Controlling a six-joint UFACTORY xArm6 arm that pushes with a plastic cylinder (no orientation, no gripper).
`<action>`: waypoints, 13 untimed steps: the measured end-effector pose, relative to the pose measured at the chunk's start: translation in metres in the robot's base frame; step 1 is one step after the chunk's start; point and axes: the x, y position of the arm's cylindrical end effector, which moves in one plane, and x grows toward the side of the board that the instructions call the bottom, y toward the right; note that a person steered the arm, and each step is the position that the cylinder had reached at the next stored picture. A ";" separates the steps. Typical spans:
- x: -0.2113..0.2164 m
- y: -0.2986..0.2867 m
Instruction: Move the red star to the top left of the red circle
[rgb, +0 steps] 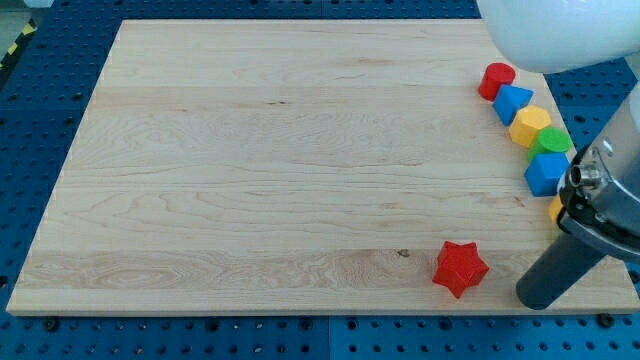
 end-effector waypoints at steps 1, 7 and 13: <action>0.000 -0.033; -0.038 -0.074; -0.178 -0.082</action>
